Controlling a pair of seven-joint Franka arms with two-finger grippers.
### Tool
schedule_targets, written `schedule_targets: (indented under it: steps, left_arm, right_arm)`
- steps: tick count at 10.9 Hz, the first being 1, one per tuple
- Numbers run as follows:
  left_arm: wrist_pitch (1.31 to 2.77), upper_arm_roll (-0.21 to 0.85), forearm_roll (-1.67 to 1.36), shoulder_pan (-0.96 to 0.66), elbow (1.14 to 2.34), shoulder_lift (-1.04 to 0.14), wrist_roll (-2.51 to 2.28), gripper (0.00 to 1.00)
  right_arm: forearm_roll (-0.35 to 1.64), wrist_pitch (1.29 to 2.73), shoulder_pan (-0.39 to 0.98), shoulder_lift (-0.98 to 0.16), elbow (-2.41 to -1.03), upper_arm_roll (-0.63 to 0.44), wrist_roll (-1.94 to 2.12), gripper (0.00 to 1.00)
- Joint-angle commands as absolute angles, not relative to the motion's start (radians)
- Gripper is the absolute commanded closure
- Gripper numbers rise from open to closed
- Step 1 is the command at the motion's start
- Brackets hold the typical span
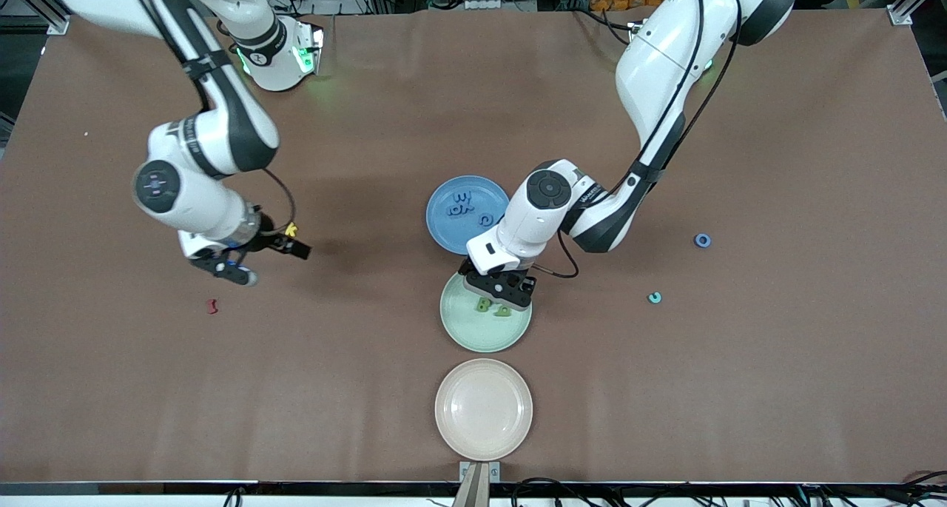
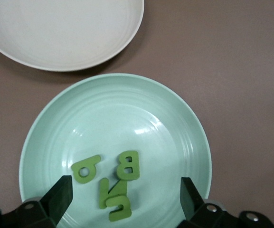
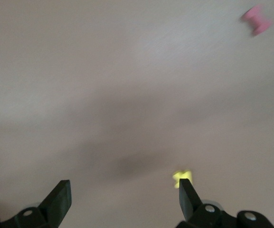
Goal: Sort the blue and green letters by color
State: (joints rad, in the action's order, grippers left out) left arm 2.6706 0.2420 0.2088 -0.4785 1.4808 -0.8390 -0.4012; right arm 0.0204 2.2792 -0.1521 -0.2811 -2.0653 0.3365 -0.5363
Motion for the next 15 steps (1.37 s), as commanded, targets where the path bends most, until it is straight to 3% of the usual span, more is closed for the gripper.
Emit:
schedule_targets:
  steps: [1, 4, 9, 12, 15]
  left_arm:
    - [2.668, 0.227, 0.262, -0.473, 1.482, -0.812, -0.394, 0.00]
    - [2.613, 0.227, 0.264, -0.448, 1.485, -0.775, -0.391, 0.00]
    - [2.274, 0.232, 0.250, -0.362, 1.486, -0.571, -0.390, 0.00]
    - [2.088, 0.238, 0.244, -0.304, 1.485, -0.441, -0.388, 0.00]
    - [1.916, 0.239, 0.139, -0.198, 1.482, -0.338, -0.387, 0.00]
  right_arm:
    - [-0.081, 2.255, -0.184, -0.242, -2.059, 0.261, -0.428, 0.00]
    - [-0.193, 2.169, -0.186, -0.235, -1.944, 0.212, -0.422, 0.00]
    - [-0.235, 1.990, -0.176, -0.230, -1.688, 0.135, -0.157, 0.00]
    - [-0.224, 1.673, -0.147, -0.230, -1.467, 0.112, -0.104, 0.00]
    - [-0.119, 1.557, -0.117, -0.145, -1.428, 0.112, -0.130, 0.00]
